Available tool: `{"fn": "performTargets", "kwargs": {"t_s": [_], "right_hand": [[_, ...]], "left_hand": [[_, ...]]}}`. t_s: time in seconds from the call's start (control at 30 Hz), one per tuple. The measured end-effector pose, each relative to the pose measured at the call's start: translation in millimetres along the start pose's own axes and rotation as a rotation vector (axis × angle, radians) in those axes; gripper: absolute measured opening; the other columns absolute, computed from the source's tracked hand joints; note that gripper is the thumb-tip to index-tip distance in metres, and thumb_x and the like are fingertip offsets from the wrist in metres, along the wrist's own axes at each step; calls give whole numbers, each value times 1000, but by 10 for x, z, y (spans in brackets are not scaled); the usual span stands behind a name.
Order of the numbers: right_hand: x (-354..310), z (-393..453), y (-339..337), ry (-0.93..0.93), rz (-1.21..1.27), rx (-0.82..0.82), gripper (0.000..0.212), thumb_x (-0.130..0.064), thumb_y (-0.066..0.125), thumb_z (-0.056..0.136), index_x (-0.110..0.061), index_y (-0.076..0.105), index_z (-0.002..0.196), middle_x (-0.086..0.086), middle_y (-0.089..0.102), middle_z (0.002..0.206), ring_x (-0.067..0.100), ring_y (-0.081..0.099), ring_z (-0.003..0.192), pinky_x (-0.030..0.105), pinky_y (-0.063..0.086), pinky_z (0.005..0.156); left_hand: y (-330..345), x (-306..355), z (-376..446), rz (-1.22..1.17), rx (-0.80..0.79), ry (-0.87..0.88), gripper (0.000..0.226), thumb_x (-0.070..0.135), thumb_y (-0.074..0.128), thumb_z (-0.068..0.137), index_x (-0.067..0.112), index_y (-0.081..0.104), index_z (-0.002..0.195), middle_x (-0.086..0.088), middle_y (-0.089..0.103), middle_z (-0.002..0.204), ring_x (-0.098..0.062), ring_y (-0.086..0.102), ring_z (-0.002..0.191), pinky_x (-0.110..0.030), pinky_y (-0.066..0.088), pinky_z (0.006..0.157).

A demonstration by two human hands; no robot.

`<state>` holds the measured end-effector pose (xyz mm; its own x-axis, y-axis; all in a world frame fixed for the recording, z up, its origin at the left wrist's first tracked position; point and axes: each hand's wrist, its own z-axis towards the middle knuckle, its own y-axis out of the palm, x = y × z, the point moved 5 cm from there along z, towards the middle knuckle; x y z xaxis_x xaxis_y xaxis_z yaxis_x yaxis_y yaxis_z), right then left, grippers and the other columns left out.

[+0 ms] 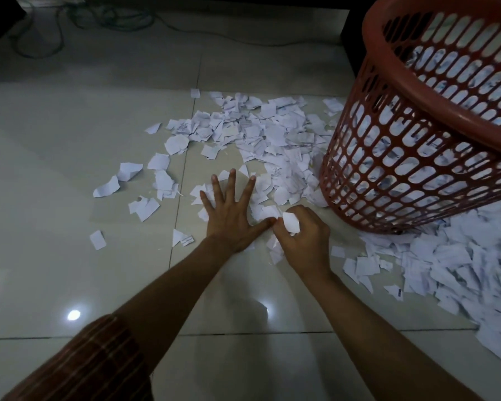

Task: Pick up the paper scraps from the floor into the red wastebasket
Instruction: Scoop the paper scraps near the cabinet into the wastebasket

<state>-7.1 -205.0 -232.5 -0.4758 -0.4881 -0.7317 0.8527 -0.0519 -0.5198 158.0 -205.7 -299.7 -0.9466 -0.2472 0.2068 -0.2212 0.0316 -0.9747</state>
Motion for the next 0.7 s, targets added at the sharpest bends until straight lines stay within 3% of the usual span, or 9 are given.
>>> {"fn": "performTargets", "kwargs": {"t_s": [0.1,0.17,0.23,0.33,0.47,0.57,0.7], "right_hand": [[23,9,-32,-1,-13,11,12,-16,66,80,-7,60,76,-3,52,68,3,42,63,2,31,62],[76,13,-40,13,-30,14,11,-10,69,79,-8,58,75,-1,54,66,8,44,60,6,33,60],[114,12,-41,27,-39,5,12,-9,70,79,-8,59,75,1,55,67,12,48,60,10,38,58],[118,18,-40,27,-48,6,11,-10,71,80,-7,61,78,1,58,69,13,52,61,14,43,58],[60,37,-58,23,-36,12,10,-10,70,79,-7,60,77,0,56,68,11,48,61,10,38,59],[-4,49,-97,7,-41,24,10,-9,70,79,-8,60,77,-4,53,68,7,45,61,5,34,60],[-60,90,-145,3,-39,31,10,-11,68,78,-9,59,75,-2,54,66,13,47,59,14,37,55]], "left_hand": [[-35,29,58,-9,47,51,83,81,23,79,35,27,149,-7,19,159,-39,13,144,-55,13,113],[-78,28,43,-86,154,55,62,68,39,87,29,49,135,-7,41,143,-35,34,127,-46,31,102],[-102,30,28,-139,216,57,47,54,48,93,22,58,126,-10,51,129,-32,43,112,-39,39,91],[-150,41,27,-146,240,79,38,39,49,97,11,59,122,-14,56,117,-30,51,99,-36,46,84],[-203,6,54,-160,205,101,32,26,41,101,7,57,122,-15,59,107,-32,58,88,-36,47,71],[-212,-18,23,-182,160,97,33,23,40,101,6,54,125,-17,66,102,-36,63,85,-38,48,74],[-221,-52,21,-213,62,61,22,22,43,99,5,55,106,-20,66,100,-40,61,86,-38,47,74]]}}
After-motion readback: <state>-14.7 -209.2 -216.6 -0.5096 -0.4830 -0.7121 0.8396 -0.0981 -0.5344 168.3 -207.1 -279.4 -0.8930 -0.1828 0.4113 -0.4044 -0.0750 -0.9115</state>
